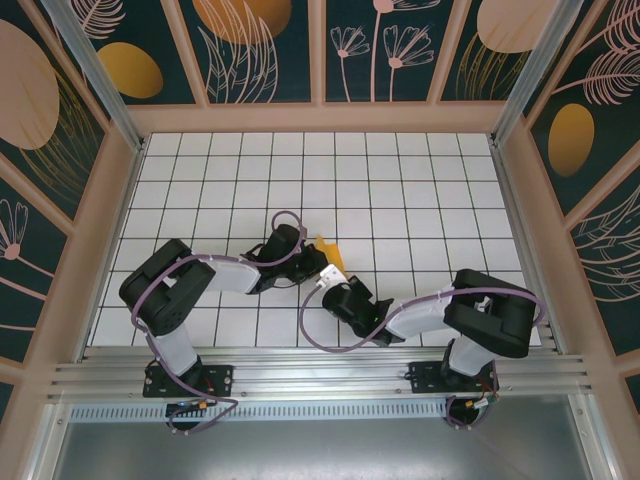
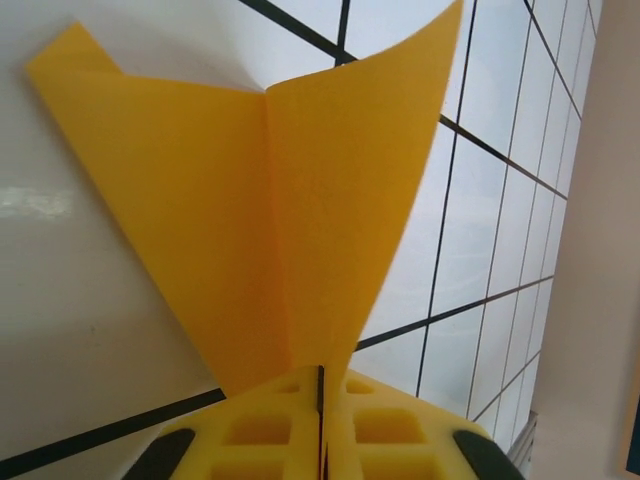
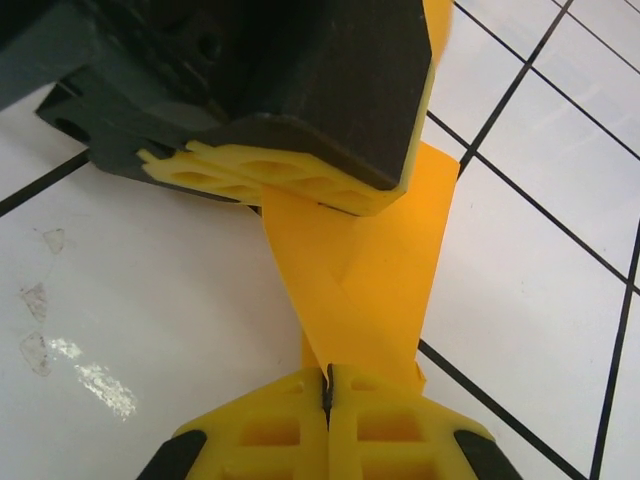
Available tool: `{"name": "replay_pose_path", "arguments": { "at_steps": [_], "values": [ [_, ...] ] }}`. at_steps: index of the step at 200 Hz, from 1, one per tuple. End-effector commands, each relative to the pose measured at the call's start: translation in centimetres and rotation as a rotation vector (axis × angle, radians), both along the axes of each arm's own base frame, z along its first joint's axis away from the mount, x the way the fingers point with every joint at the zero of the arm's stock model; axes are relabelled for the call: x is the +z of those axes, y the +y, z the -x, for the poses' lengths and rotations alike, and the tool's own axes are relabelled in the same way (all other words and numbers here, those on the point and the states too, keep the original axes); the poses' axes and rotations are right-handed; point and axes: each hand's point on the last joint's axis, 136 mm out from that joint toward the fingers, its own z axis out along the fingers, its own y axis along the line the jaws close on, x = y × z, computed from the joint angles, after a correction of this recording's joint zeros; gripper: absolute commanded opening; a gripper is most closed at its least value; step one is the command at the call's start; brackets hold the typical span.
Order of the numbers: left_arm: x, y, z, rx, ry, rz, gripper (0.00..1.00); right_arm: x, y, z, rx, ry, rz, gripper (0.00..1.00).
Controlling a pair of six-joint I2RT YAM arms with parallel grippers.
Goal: Fold a paper plane with a square sheet of paper (pick it up from the middle)
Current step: Fold the wing for the fifth time at the center of the table.
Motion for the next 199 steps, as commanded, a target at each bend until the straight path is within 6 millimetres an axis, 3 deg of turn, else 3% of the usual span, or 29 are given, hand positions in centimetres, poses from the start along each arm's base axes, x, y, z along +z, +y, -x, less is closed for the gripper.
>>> {"name": "replay_pose_path", "arguments": {
  "at_steps": [1, 17, 43, 73, 114, 199],
  "values": [
    [2.0, 0.6, -0.6, 0.028, -0.047, -0.02, 0.24, 0.5, 0.8, -0.2, -0.024, 0.006, -0.069, 0.0],
    [2.9, 1.5, -0.9, 0.065, -0.073, -0.038, 0.27, 0.6, 1.2, -0.2, -0.021, 0.031, -0.126, 0.0],
    [4.1, 4.0, -1.3, 0.155, -0.116, -0.08, 0.59, 1.2, 2.1, -0.3, -0.008, 0.079, -0.242, 0.0],
    [5.3, 7.3, -1.6, 0.26, -0.165, -0.14, 0.66, 2.0, 2.6, -0.4, 0.009, 0.121, -0.377, 0.0],
    [6.6, 9.4, -1.3, 0.327, -0.218, -0.146, 0.67, 1.3, 2.6, -0.5, 0.008, 0.242, -0.492, 0.0],
    [6.4, 7.6, -1.1, 0.269, -0.208, -0.057, 0.66, 1.1, 1.6, -0.7, -0.088, 0.418, -0.759, 0.0]
  ]
}}
